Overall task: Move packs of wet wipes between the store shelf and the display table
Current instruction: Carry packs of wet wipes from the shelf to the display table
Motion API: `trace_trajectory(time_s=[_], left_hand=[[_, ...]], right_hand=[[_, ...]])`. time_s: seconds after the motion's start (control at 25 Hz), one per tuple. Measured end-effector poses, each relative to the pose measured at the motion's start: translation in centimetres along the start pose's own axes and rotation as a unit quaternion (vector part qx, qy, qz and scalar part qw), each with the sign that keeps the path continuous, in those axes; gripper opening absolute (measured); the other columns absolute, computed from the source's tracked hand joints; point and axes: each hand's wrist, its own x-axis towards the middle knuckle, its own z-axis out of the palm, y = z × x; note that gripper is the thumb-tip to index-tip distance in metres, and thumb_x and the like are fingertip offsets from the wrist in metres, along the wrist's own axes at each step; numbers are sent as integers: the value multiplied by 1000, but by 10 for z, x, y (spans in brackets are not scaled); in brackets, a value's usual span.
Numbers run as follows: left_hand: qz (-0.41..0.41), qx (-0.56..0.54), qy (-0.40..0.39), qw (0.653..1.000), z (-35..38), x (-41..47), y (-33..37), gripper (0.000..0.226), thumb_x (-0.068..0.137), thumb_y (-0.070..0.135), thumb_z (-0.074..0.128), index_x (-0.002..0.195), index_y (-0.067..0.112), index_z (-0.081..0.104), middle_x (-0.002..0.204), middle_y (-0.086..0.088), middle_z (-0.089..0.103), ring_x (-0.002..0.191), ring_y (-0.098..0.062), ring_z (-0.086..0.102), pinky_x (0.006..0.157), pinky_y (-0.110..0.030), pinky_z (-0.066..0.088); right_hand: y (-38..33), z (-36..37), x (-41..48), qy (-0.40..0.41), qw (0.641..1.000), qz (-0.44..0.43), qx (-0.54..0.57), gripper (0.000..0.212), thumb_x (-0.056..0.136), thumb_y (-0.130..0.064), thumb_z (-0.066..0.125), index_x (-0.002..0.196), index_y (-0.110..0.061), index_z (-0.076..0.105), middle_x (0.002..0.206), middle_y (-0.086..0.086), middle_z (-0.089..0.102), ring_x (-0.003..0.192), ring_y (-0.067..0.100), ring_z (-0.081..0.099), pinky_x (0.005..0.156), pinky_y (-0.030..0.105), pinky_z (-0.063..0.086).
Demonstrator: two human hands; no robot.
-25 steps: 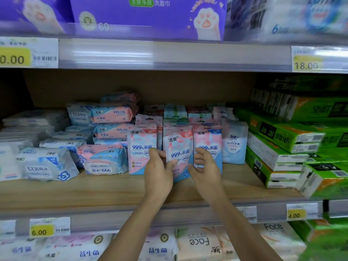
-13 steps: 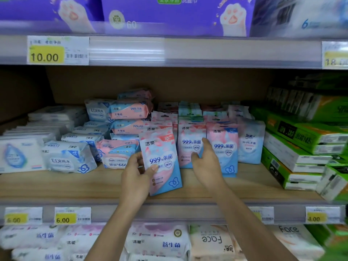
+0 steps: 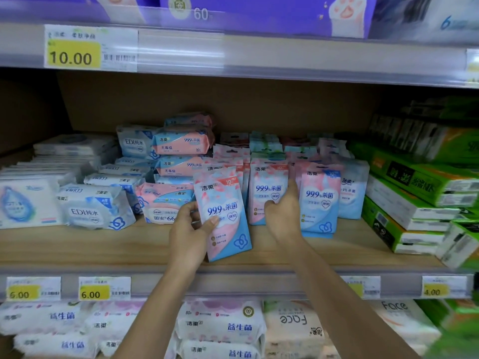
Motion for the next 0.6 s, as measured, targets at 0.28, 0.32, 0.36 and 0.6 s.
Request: trace_trajectory(time_s=[0.28,0.32,0.36,0.6], left_hand=[[-9,-42,-19,999,0,1,-2,31,86,7,65,111,18,52,101,-2,64,91,-20,63,68,-29,52],[-10,-44,-20,999,0,2,-3,31,87,6,65,112,17,52,101,-2,64,91,-20,63,68,-29,52],[-12,-47,-21,999,1,2,-3,31,87,6,65,112,17,52,100,-1,64,92,-21,64,69,-30,53],[-24,-70,-24,997,3,3,-4,28,87,5,64,109,18,52,107,-8,65,98,-26,64,75,-35,54]], right_hand=[[7,6,6,25,999,20,-33,57,75,-3,72,126,1,46,115,17,59,100,33,61,81,43,55],[6,7,6,34,998,17,-41,55,72,-5,75,120,1,50,111,17,60,97,33,63,79,45,55],[4,9,4,44,998,16,-46,52,70,-7,78,114,1,52,108,17,60,95,34,63,77,45,56],[-5,1,-9,67,997,8,-36,43,77,-7,75,104,-5,42,102,12,56,95,33,59,75,42,50]])
